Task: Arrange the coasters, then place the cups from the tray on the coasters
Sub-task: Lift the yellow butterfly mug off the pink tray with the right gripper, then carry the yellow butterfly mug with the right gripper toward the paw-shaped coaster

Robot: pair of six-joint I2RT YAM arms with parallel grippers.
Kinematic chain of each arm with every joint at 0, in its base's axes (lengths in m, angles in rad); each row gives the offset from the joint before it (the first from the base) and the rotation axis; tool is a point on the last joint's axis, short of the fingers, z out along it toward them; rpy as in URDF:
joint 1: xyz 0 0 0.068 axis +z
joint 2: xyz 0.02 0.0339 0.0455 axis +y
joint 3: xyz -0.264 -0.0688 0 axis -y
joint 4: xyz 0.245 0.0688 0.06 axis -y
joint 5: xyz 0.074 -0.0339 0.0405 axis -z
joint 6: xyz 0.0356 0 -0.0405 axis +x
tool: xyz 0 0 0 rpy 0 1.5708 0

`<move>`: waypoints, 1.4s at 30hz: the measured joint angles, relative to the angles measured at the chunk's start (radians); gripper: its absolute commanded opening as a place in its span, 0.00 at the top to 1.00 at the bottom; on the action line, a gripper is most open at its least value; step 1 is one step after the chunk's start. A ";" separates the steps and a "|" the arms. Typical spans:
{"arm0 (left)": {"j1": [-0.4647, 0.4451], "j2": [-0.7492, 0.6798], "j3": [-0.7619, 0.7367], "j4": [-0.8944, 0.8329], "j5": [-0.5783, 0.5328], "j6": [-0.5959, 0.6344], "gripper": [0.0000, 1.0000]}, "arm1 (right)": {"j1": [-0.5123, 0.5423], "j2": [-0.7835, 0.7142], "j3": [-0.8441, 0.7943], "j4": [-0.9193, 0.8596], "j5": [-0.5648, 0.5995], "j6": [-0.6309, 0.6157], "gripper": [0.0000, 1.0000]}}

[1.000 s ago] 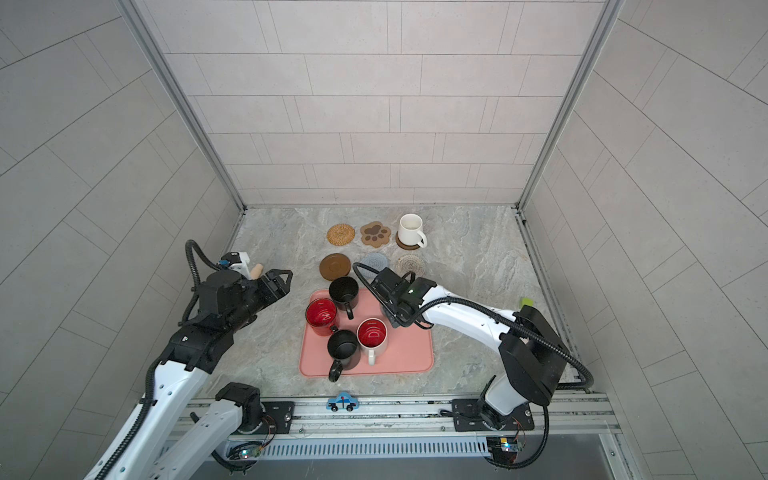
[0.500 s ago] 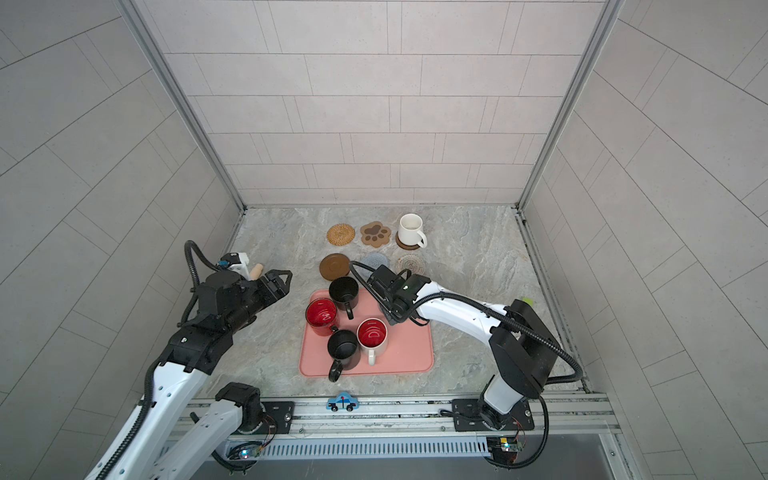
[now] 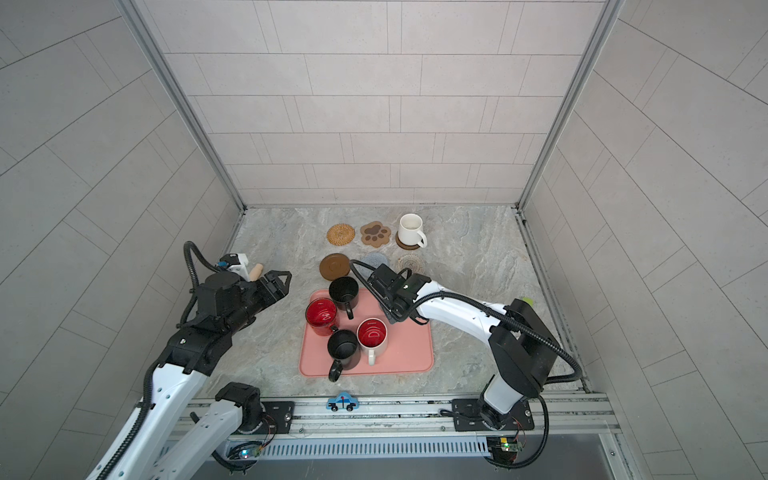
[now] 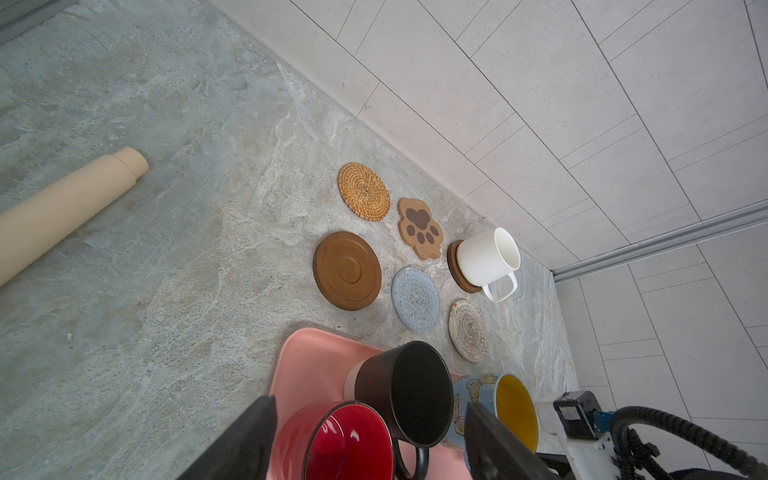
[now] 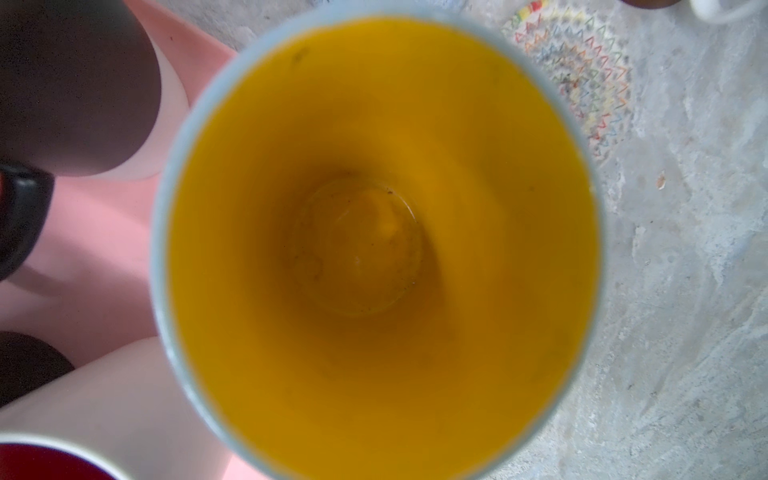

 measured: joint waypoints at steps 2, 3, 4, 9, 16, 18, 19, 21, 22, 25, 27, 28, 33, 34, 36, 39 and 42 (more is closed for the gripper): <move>0.000 0.000 0.000 0.000 0.000 0.000 0.22 | 0.000 -0.005 0.000 0.000 0.006 -0.001 0.94; 0.000 0.000 0.000 0.000 0.000 0.000 0.22 | 0.000 -0.008 0.000 0.002 0.010 -0.002 0.94; 0.000 0.000 0.000 0.000 0.000 0.000 0.22 | 0.000 -0.011 0.000 0.003 0.013 -0.002 0.94; 0.000 0.000 0.000 0.000 0.000 0.000 0.22 | -0.004 -0.015 0.005 0.002 0.022 -0.006 0.95; 0.000 -0.001 0.000 -0.002 0.000 0.000 0.22 | -0.012 -0.015 0.037 0.013 0.030 -0.011 0.95; 0.000 -0.001 0.000 -0.002 -0.001 0.000 0.22 | -0.013 -0.015 0.046 0.021 0.032 -0.013 0.95; 0.000 -0.001 0.000 -0.002 -0.001 0.000 0.22 | -0.013 -0.015 0.050 0.025 0.033 -0.013 0.95; 0.000 -0.001 0.000 -0.003 -0.001 0.000 0.22 | -0.016 -0.015 0.060 0.029 0.034 -0.014 0.95; 0.000 -0.001 0.000 -0.003 -0.002 0.000 0.22 | -0.018 -0.015 0.065 0.031 0.033 -0.016 0.96; 0.000 -0.001 0.000 -0.003 -0.003 0.000 0.22 | -0.025 -0.010 0.089 0.035 0.034 -0.022 0.96; 0.000 -0.001 0.000 -0.003 -0.003 0.000 0.22 | -0.032 0.004 0.113 0.039 0.033 -0.029 0.96; 0.000 -0.001 0.000 -0.003 -0.003 0.000 0.22 | -0.035 0.013 0.126 0.041 0.033 -0.033 0.96; 0.000 -0.001 0.000 -0.005 -0.003 0.000 0.22 | -0.063 0.092 0.210 0.050 0.021 -0.063 0.96; 0.000 -0.001 0.000 -0.006 -0.004 0.000 0.22 | -0.070 0.110 0.229 0.051 0.017 -0.071 0.96; 0.000 -0.001 0.000 -0.010 -0.004 0.001 0.22 | -0.085 0.149 0.266 0.052 0.009 -0.083 0.96; 0.000 -0.002 0.000 -0.021 -0.004 0.001 0.22 | -0.110 0.205 0.330 0.048 -0.009 -0.104 0.96; 0.000 -0.005 0.000 -0.025 -0.004 0.002 0.22 | -0.134 0.263 0.403 0.035 -0.022 -0.129 0.96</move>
